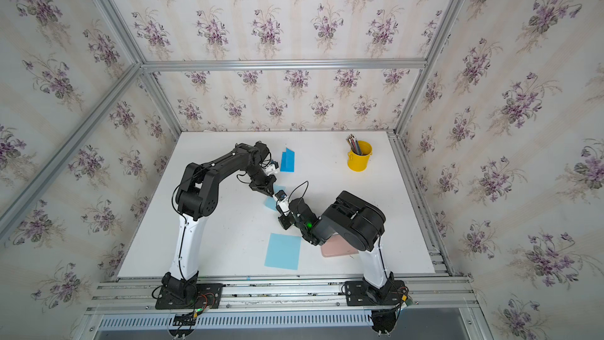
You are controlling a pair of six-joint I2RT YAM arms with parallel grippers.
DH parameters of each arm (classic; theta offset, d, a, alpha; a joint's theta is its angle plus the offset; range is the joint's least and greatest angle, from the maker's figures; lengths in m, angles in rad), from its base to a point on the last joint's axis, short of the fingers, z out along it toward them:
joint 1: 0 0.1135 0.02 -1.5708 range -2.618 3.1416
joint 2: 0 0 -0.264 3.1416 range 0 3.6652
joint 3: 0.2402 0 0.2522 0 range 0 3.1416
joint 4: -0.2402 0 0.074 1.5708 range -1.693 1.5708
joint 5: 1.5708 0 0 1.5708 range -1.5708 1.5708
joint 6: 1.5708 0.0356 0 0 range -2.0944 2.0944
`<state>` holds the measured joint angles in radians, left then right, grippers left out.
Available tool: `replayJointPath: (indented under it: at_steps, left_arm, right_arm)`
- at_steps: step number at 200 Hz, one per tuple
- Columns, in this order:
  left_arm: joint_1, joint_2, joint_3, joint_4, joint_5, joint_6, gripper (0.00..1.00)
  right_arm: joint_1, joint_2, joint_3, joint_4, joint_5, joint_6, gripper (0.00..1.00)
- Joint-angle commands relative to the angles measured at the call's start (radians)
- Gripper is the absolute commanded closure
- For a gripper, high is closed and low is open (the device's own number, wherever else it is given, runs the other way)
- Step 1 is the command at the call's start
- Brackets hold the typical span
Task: Fold the square paper along the opposite sides
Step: Smooth out the paper at the center of the board.
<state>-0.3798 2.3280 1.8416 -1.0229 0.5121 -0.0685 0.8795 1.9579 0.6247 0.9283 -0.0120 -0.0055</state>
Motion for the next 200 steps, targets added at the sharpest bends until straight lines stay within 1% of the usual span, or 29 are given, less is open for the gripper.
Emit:
replayJointPath:
  at_steps: [1,13,28,52,82,103,121,144,171,200]
  left_arm:
    - [0.005,0.005,0.004,0.003,-0.073,0.004,1.00]
    - [0.006,0.002,0.005,0.003,-0.073,0.002,1.00]
    - [0.006,-0.003,0.004,0.001,-0.072,0.000,1.00]
    - [0.005,-0.010,-0.008,0.004,-0.081,-0.002,1.00]
    - [0.005,0.002,0.011,-0.004,-0.080,-0.001,1.00]
    - [0.005,0.001,0.014,-0.004,-0.084,-0.001,1.00]
    - [0.006,0.006,0.019,-0.002,-0.083,0.001,1.00]
    - [0.006,0.027,0.053,-0.023,-0.080,0.002,1.00]
    - [0.007,0.027,0.055,-0.023,-0.088,0.006,1.00]
    - [0.009,0.024,0.056,-0.024,-0.087,0.001,1.00]
  right_arm:
    - [0.005,-0.057,-0.017,-0.064,0.007,-0.031,0.98]
    - [0.005,-0.072,-0.010,-0.044,-0.001,-0.046,0.98]
    - [0.006,-0.057,0.035,-0.043,-0.006,-0.050,0.98]
    - [0.010,-0.008,0.105,-0.043,-0.024,-0.037,0.98]
    - [0.012,0.077,0.168,-0.035,-0.038,-0.037,0.98]
    - [0.011,0.109,0.157,-0.001,-0.048,-0.031,0.98]
    - [0.012,0.120,0.145,-0.012,-0.046,-0.031,0.98]
    - [0.012,0.116,0.128,-0.025,-0.046,-0.027,0.98]
    - [0.013,0.088,0.107,-0.053,-0.037,-0.030,0.98]
    - [0.038,-0.015,0.049,-0.073,-0.018,-0.040,0.98]
